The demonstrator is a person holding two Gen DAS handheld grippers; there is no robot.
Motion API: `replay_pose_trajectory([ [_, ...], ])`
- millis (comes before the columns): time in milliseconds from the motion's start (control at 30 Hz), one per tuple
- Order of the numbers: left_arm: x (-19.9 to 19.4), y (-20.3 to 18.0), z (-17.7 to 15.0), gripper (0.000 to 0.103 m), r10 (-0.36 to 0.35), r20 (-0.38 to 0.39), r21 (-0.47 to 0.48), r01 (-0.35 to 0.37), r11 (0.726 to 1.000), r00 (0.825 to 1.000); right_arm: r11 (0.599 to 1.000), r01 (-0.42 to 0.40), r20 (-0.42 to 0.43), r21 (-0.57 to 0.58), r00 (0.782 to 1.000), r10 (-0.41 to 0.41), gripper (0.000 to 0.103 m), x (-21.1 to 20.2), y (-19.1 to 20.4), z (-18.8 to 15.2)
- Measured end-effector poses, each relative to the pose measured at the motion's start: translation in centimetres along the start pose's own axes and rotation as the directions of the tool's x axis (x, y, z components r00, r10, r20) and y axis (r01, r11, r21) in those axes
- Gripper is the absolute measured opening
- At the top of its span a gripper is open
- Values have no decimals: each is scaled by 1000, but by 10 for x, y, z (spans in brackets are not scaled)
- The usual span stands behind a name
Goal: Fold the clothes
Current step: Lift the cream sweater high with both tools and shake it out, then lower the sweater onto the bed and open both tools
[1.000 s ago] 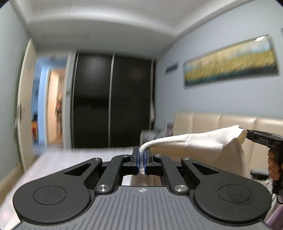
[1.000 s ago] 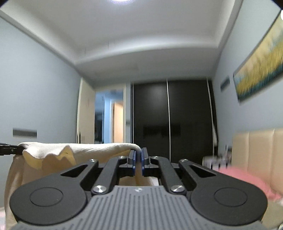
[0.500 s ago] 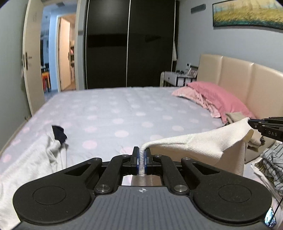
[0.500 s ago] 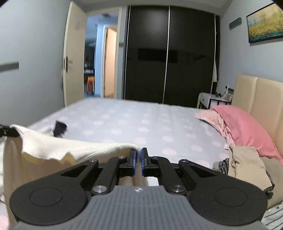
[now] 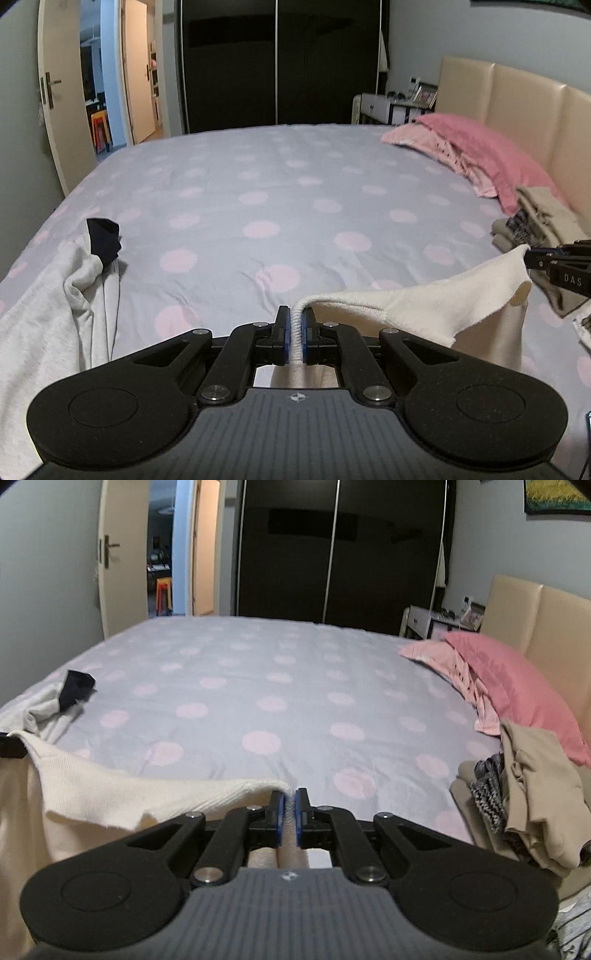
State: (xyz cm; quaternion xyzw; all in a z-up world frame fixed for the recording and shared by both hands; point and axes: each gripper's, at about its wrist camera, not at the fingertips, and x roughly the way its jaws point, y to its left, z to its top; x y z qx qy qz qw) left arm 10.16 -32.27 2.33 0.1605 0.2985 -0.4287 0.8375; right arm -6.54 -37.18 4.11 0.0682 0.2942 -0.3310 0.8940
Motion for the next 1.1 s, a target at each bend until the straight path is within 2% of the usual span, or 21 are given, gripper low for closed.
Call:
replay_pose_trajectory([
  [167, 19, -1, -8, 11, 37, -49, 13, -37, 999, 998, 1000, 16, -39, 4, 999, -16, 8, 27, 6, -1],
  [200, 20, -1, -8, 12, 44, -56, 11, -44, 999, 997, 1000, 23, -48, 1, 999, -23, 9, 34, 7, -2],
  [233, 22, -1, -8, 14, 51, -63, 9, -51, 999, 997, 999, 32, -59, 1, 998, -32, 14, 39, 8, -4],
  [300, 24, 0, -9, 24, 65, -77, 5, -65, 998, 995, 999, 48, -81, 15, 996, -47, 24, 46, 7, -5],
  [367, 27, 0, -10, 27, 78, -92, 2, -79, 997, 993, 998, 59, -97, 31, 994, -55, 26, 48, 6, -6],
  [467, 30, 6, -10, 41, 87, -113, -38, -92, 995, 990, 997, 69, -112, 39, 992, -64, 31, 48, 4, -5],
  [533, 30, 11, -11, 41, 80, -119, -73, -89, 993, 990, 997, 73, -115, 38, 991, -68, 35, 47, 3, -5],
  [667, 30, 8, -14, 41, 76, -139, -48, -83, 995, 987, 996, 82, -126, 37, 989, -77, 35, 43, -2, -7],
  [800, 33, -1, -22, 40, 37, -165, 0, -38, 999, 986, 997, 54, -167, 60, 985, -43, 34, 44, -10, -14],
  [867, 38, -7, -27, 32, 6, -181, 16, -4, 1000, 984, 997, 16, -204, 79, 979, 0, 27, 47, -12, -19],
  [900, 42, -10, -30, 30, -6, -188, 24, 10, 1000, 982, 996, -7, -224, 89, 974, 27, 19, 50, -12, -23],
  [967, 50, -16, -35, 30, -17, -205, 41, 26, 999, 979, 995, -31, -249, 92, 967, 53, 15, 57, -10, -30],
  [1000, 56, -20, -38, 28, -18, -215, 53, 30, 998, 977, 995, -41, -260, 92, 964, 64, 5, 61, -9, -34],
  [1100, 71, -28, -44, 27, -16, -227, 89, 38, 995, 974, 995, -58, -280, 80, 957, 79, 4, 75, -3, -43],
])
